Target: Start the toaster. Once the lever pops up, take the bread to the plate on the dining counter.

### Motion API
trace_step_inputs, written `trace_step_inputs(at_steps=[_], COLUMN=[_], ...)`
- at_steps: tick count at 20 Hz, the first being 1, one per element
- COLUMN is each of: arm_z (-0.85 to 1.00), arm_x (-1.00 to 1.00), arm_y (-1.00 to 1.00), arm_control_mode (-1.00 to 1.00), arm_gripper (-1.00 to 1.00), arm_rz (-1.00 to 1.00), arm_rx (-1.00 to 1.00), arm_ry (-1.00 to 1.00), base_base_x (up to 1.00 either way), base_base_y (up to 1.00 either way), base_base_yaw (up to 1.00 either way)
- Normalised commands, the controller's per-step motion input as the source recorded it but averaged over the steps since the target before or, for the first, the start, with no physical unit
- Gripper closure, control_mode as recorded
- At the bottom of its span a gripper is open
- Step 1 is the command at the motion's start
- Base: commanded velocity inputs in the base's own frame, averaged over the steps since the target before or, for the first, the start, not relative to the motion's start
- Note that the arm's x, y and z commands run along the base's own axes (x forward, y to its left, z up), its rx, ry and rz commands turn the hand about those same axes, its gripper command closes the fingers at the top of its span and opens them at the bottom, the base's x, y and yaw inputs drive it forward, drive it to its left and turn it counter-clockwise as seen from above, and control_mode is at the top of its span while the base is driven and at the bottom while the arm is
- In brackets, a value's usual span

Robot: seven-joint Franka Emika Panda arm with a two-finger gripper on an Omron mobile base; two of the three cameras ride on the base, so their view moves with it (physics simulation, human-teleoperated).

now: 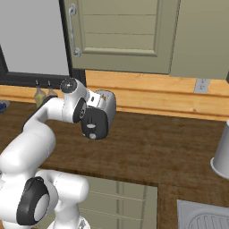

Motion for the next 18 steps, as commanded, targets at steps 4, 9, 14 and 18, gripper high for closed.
trace_step_inputs(at_steps=[4, 9, 14, 18], arm_z=[0.0, 0.0, 0.0, 0.0], arm_x=[0.0, 0.0, 0.0, 0.0], arm_y=[0.0, 0.0, 0.0, 0.0], arm_control_mode=[-1.0, -1.0, -1.0, -1.0], arm_gripper=[-1.0, -1.0, -1.0, -1.0], arm_rz=[0.0, 0.0, 0.0, 0.0], arm_rx=[0.0, 0.0, 0.0, 0.0], arm_ry=[0.0, 0.0, 0.0, 0.0], base_base_x=[0.0, 0.0, 0.0, 0.0], base_base_y=[0.0, 0.0, 0.0, 0.0], base_base_yaw=[0.0, 0.0, 0.0, 0.0])
